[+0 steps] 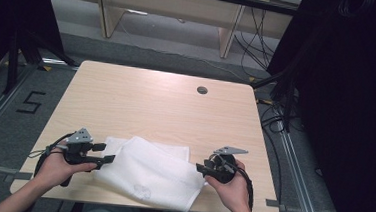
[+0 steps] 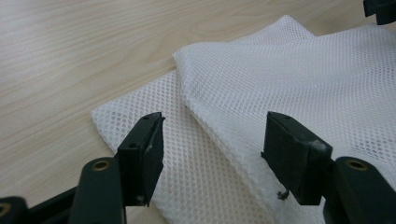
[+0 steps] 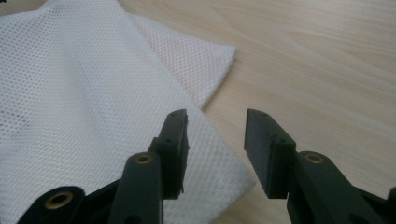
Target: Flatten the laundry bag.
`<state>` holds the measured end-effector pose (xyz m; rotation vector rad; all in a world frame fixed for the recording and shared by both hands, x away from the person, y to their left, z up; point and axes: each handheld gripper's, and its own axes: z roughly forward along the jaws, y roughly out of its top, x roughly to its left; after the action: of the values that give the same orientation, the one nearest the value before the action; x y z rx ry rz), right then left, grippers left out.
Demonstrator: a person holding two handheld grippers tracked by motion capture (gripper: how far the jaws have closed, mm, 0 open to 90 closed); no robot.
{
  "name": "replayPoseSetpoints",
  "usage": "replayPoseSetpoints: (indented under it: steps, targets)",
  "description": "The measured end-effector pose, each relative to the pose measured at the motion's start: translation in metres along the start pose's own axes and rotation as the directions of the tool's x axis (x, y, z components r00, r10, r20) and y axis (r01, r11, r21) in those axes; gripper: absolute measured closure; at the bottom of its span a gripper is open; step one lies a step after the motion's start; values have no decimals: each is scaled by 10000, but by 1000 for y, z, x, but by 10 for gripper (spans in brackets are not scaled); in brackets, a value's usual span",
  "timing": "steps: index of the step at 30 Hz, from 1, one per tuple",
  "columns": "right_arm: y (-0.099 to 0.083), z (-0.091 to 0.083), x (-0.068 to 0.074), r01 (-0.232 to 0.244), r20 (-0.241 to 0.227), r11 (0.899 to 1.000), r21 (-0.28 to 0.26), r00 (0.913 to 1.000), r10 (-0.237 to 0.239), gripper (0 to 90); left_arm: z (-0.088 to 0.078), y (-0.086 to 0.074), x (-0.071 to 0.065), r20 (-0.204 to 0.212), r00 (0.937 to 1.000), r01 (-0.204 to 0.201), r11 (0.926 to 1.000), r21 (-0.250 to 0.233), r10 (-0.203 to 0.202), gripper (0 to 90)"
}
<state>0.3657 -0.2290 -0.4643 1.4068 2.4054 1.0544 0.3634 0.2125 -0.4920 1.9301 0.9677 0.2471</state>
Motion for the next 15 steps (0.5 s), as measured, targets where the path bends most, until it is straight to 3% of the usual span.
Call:
replayPoseSetpoints:
  steps: [4, 5, 6, 9, 11, 13, 15]
  targets:
    - [-1, 4, -1, 25, 220, 9990, -439, 9998, -15, 600, 2, 0, -1, 61, 10000, -20, 10000, 26, 20, 391]
    - [-1, 3, -1, -9, 213, 9991, -434, 9998, 18, 604, 2, 1, -2, 73, 10000, 16, 10000, -18, -16, 395]
    - [0, 0, -1, 15, 174, 10000, -31, 9998, -14, 610, 2, 1, -3, 104, 9999, -10, 10000, -41, 11, 400]
    - [0, -2, 0, 3, 80, 10000, -8, 10000, -3, 653, 2, 2, -5, 180, 9998, -96, 9999, -123, 98, 424]
    - [1, -4, 2, -50, 56, 10000, 4, 10000, 49, 686, 1, 2, -7, 262, 9994, -220, 9997, -112, 223, 436]
    - [3, -5, 5, 254, 27, 9996, 91, 9997, -254, 736, 1, 1, -9, 417, 9989, -195, 9998, -30, 197, 489]
    - [2, -5, 17, -143, 98, 9999, 94, 9999, 142, 819, -1, 2, -11, 619, 9981, -55, 10000, 22, 53, 552]
